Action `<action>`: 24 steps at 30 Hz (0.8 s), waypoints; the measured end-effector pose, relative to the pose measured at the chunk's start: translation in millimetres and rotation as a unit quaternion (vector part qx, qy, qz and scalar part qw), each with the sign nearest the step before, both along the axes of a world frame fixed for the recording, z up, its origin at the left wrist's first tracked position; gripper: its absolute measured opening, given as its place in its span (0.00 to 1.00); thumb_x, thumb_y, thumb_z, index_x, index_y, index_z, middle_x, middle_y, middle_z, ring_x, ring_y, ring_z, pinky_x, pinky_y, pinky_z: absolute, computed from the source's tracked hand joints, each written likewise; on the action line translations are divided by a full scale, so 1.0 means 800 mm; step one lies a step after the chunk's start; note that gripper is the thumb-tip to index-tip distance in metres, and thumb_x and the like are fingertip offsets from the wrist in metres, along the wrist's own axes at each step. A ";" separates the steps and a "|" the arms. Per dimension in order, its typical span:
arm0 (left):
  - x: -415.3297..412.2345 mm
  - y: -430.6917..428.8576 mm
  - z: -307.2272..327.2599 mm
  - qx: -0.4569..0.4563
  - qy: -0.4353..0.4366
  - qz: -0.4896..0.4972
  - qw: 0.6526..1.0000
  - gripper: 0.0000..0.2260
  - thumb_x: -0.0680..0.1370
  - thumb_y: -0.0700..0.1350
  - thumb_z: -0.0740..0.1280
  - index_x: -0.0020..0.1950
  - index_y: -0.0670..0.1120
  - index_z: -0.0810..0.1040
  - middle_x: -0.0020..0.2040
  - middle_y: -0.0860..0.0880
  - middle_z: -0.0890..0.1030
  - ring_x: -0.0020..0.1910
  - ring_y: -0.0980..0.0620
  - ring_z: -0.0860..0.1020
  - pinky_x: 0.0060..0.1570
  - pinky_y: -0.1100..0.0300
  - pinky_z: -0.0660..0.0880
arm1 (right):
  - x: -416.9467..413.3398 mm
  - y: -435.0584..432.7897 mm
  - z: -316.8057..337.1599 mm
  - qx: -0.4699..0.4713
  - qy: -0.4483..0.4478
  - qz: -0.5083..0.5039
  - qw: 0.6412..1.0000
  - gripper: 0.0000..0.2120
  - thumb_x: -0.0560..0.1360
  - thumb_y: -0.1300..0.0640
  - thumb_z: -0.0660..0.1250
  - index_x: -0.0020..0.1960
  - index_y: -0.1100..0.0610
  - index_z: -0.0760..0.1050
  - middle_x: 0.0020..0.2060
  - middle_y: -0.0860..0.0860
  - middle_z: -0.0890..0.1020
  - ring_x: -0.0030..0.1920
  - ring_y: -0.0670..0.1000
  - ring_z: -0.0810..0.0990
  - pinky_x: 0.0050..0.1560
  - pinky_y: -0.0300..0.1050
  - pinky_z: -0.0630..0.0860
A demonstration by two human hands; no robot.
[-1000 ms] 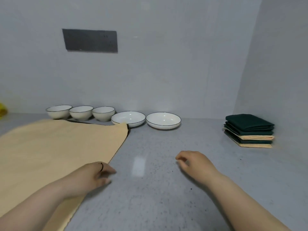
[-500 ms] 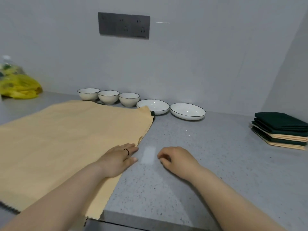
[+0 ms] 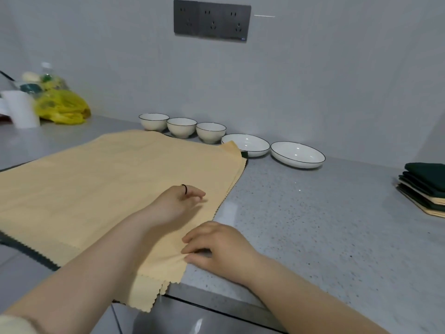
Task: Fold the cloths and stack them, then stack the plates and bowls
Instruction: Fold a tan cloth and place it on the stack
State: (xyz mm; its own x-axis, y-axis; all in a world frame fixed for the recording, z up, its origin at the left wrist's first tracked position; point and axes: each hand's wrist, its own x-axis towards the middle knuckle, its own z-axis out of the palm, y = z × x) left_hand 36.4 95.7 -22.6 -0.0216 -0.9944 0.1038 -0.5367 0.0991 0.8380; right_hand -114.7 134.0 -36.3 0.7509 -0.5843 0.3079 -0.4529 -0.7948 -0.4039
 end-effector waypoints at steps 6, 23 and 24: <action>0.033 0.030 0.011 0.031 -0.060 -0.037 0.997 0.06 0.78 0.50 0.63 0.52 0.52 0.76 0.49 0.61 0.76 0.55 0.59 0.74 0.46 0.81 0.66 | -0.006 -0.002 0.003 0.045 -0.049 -0.047 0.997 0.10 0.76 0.55 0.64 0.51 0.59 0.81 0.49 0.52 0.84 0.51 0.51 0.79 0.54 0.41 0.73; 0.034 0.084 0.032 0.060 -0.446 0.011 0.893 0.16 0.78 0.54 0.61 0.64 0.51 0.70 0.58 0.53 0.75 0.53 0.54 0.73 0.44 0.64 0.66 | -0.153 -0.025 0.023 0.080 -0.184 -0.315 0.928 0.19 0.78 0.62 0.60 0.29 0.51 0.64 0.25 0.46 0.67 0.28 0.41 0.68 0.32 0.32 0.64; 0.034 0.086 0.033 0.064 -0.443 0.018 0.894 0.16 0.78 0.54 0.61 0.64 0.51 0.70 0.57 0.53 0.74 0.52 0.54 0.73 0.43 0.65 0.67 | -0.167 -0.021 0.022 0.076 -0.181 -0.327 0.925 0.19 0.78 0.62 0.60 0.29 0.52 0.64 0.24 0.46 0.67 0.28 0.39 0.69 0.32 0.31 0.64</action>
